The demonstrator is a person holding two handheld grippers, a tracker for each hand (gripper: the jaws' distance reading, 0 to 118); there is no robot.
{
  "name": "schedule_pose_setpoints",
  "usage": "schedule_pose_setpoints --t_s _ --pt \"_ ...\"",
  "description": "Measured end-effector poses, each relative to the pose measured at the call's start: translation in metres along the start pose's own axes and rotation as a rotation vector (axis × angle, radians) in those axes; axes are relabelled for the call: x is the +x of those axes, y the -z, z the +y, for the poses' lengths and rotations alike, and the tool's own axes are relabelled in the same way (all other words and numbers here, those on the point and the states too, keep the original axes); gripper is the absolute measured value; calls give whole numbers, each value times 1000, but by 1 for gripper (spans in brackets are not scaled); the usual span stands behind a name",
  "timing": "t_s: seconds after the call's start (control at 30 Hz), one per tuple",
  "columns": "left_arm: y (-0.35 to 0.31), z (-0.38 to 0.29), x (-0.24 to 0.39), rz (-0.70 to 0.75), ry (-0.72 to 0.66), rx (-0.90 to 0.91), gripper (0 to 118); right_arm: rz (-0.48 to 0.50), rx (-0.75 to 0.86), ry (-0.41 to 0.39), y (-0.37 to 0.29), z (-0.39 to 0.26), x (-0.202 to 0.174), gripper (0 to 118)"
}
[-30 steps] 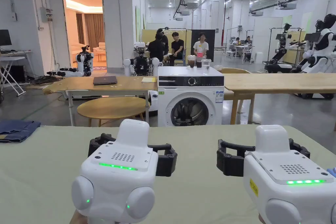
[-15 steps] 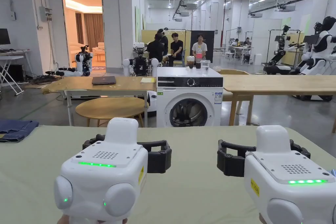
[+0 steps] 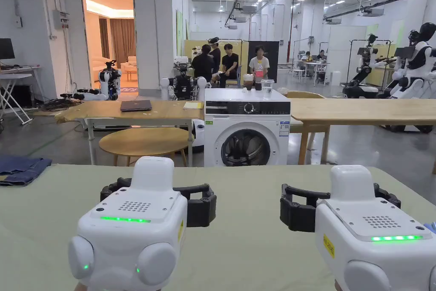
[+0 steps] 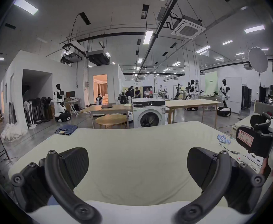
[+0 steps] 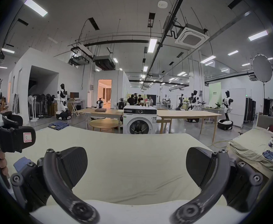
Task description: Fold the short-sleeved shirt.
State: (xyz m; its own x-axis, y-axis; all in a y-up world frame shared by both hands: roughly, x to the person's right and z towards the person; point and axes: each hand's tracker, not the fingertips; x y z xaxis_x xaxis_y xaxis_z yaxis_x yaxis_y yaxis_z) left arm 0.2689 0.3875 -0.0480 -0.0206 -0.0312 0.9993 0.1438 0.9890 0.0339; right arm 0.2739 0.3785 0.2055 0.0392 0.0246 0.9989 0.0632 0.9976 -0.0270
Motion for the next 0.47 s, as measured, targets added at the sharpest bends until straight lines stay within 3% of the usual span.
schedule_pose_setpoints --t_s 0.23,0.3,0.47 --pt "5 -1 -1 28 -21 -35 118 5 -5 -4 1 -1 -1 118" --pt "9 -5 -8 -25 -54 -37 118 7 -8 0 2 -2 -1 118" --pt "12 -4 -12 57 -76 -65 117 11 -7 -10 1 -2 -2 118"
